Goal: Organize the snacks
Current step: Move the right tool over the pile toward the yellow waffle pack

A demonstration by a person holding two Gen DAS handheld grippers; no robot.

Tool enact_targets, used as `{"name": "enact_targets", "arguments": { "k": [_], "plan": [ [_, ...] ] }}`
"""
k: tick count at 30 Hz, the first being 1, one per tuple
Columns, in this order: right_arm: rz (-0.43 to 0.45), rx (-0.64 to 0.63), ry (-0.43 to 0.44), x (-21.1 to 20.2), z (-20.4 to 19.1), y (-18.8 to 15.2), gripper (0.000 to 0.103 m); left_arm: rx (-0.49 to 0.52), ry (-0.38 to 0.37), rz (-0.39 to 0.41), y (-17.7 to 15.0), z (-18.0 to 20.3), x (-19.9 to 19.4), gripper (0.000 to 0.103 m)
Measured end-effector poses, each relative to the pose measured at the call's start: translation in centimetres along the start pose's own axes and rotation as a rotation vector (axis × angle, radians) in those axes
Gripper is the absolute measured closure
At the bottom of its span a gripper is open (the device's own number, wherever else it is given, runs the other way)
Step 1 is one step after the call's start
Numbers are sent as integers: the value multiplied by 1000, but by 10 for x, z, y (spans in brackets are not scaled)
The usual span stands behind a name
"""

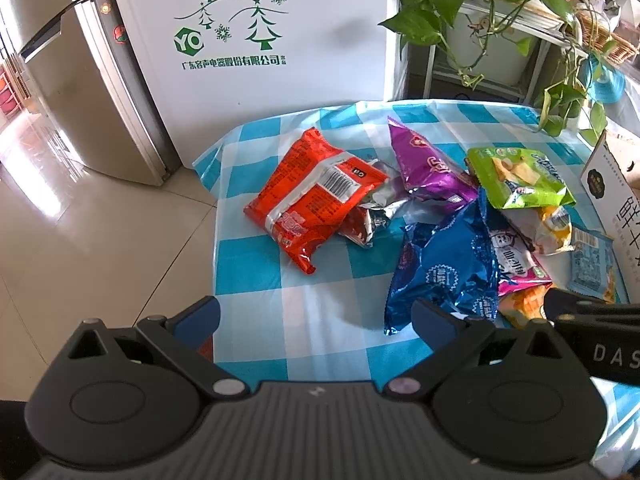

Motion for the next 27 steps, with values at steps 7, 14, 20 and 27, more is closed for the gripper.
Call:
{"name": "enact_targets", "arguments": {
  "k": [7,14,20,27],
  "plan": [
    [1,0,0,0,2,0,0,-2,-14,-3,0,3,0,2],
    [1,4,20,-1,9,-2,0,-4,-51,8,0,6,-3,2],
    [43,25,106,-13,23,0,0,-74,-83,25,6,-13,-5,1],
    [95,144,191,-25,62,2,0,-186,-112,31,13,-43,-4,1]
  ]
}}
Point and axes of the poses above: each gripper's, at about its wrist camera, not at the fingertips, and x roughly the way its jaws point, z to its right, y to its top, the point moved 5 cm from there along x, roughly the way its jaws point, and after that the axes turned 4 degrees about -z, right-handed, at the moved point
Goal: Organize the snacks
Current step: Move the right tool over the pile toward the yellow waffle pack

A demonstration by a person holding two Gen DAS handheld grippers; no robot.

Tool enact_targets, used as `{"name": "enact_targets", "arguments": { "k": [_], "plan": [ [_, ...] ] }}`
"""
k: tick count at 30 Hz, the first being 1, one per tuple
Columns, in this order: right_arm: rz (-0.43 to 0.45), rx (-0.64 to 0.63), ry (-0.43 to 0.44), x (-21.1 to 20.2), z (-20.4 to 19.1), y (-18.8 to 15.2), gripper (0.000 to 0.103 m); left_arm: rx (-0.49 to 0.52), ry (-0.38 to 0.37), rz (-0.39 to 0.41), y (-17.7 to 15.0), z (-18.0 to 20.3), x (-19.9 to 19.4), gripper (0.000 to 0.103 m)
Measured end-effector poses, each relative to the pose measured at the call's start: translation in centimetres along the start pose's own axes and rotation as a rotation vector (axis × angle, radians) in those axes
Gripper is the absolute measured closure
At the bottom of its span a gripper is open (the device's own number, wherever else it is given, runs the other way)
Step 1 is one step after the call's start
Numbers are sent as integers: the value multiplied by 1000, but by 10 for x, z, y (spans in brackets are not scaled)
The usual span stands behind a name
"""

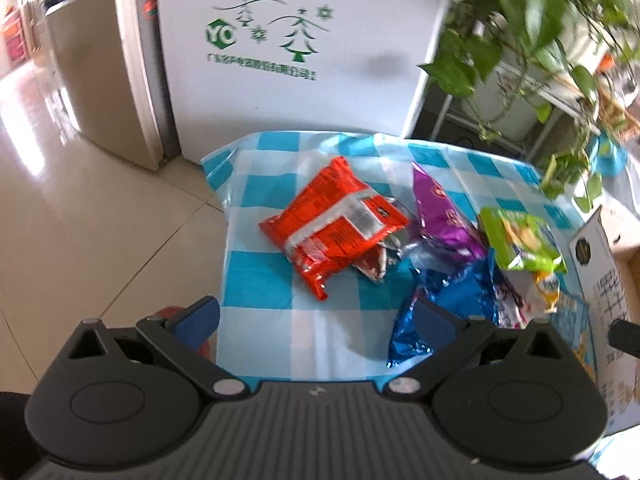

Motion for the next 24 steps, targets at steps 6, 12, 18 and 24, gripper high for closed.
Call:
{"name": "enact_targets", "arguments": {
  "k": [6,12,18,24],
  "plan": [
    [54,29,52,-14,19,-1,0,-37,-20,8,2,-9,-1,1],
    [73,-18,91,-17,17,-5,3,-60,-56,10,0,-9,0,1],
    [56,-62,117,-14,10,-12,3,-30,-118,-10,-6,11,5,1],
    [33,-102,141,-9,1,-20,3,-6,-184,-43,-7,34,14,1]
  ]
}}
Point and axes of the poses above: each gripper's, at about its wrist camera, not at the fingertips, and x roughly the way its jaws point, z to its right, y to its top, the point moved 5 cm from there along x, roughly the way its jaws point, and after that the axes turned 4 degrees about -z, right-handed, at the moved point
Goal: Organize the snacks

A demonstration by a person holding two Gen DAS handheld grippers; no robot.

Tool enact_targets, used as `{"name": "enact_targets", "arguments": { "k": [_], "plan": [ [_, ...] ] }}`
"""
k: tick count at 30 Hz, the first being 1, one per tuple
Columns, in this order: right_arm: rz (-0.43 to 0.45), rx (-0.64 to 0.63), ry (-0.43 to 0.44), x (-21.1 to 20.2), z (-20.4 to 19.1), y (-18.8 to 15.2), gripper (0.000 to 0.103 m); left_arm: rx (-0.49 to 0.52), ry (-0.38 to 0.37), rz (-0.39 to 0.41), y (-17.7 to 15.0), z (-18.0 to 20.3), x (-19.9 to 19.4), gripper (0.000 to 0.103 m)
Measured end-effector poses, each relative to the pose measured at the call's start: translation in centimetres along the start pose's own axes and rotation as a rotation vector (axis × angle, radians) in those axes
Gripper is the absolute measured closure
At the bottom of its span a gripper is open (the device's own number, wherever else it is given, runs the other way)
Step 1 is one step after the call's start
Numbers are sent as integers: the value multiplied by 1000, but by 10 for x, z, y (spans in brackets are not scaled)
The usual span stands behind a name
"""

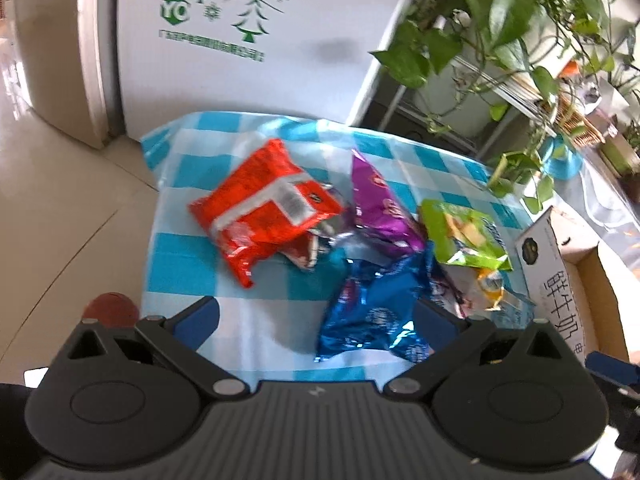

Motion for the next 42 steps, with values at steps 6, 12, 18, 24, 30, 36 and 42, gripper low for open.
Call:
{"name": "enact_targets", "arguments": {
  "k": [6,12,18,24,30,36,42],
  "plan": [
    [-21,-23,12,6,-7,-6,5,27,-38,-34,2,16,16,1],
    [-38,-33,24,11,-9,-9,7,23,-55,-51,6,24,32,1],
    [-54,-36,35,18,-11,-11,11,0,-64,-74,6,27,53,1],
    [-90,-60,41,34,-14,-16,18,-26,-75,-88,4,28,67,2],
    [-129,-60,40,58,-13,-16,22,-22,-72,-68,2,26,66,12],
    [-157,-65,32,82,-14,-15,26,13,-83,-49,-2,25,56,22],
    [-144,-92,10,92,-20,-13,26,-10,-99,-52,-1,15,55,21]
  ]
}}
Point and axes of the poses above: each gripper's, at about its wrist camera, not at the fingertips, and x roughly the way its jaws point, z to its right, y to its top, the point moved 5 cm from there along x, roughly the way its jaws point, and after that the axes turned 4 degrees about -z, right-handed, at the moved point
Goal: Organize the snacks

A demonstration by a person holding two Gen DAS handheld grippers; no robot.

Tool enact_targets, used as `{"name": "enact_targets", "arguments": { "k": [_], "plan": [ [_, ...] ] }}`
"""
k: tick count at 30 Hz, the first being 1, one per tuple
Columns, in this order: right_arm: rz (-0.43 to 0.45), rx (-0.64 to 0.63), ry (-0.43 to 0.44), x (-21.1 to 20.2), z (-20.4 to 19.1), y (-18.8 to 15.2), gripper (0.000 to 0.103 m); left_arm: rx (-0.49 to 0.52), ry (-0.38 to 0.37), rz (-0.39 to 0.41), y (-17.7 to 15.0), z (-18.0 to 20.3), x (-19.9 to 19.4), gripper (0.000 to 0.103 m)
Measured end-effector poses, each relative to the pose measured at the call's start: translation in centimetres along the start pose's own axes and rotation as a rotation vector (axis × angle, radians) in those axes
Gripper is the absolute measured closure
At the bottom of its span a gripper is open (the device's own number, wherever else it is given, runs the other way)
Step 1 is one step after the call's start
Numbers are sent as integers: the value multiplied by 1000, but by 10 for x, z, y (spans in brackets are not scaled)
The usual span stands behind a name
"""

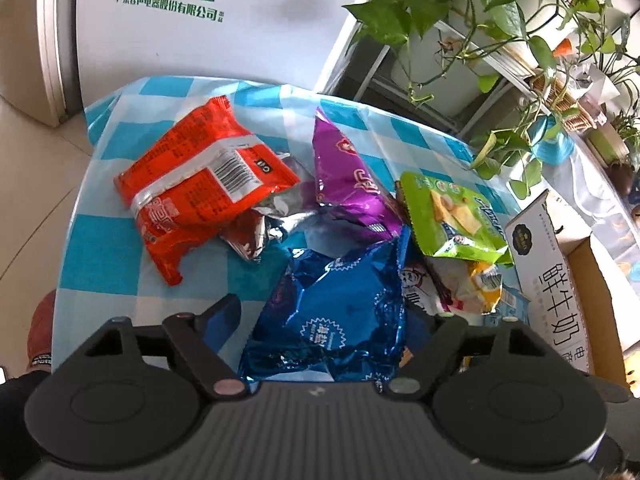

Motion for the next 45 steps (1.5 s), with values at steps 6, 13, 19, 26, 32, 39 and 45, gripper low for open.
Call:
{"name": "enact_targets", "arguments": {
  "k": [6,13,19,26,32,39,45],
  "plan": [
    [29,-32,-19,-4,-2,3,27,-2,-3,10,3,0,2,14],
    [24,-54,1,6,-5,6,17,22,45,2,-3,3,14,9],
    [11,-129,-32,11,-13,1,22,48,59,7,-6,2,7,20],
    [-19,-102,44,-2,-18,-9,31,88,100,6,-15,-10,-11,27],
    [-101,-46,135,-16,-27,-30,26,126,101,-36,-34,-20,-29,27],
    [-73,-58,141,-39,-28,-50,18,197,62,-6,-46,-20,-52,16],
    [-37,-193,85,-27,-25,-41,18,221,10,34,-40,-18,-56,16]
  ]
}}
Point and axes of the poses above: each gripper's, at about its wrist camera, not at the fingertips, and x roughly the way its jaws point, z to its right, y to its top, the point moved 5 cm from there along x, roughly the way its jaws point, and after that the axes turned 4 degrees about -z, right-handed, at the moved point
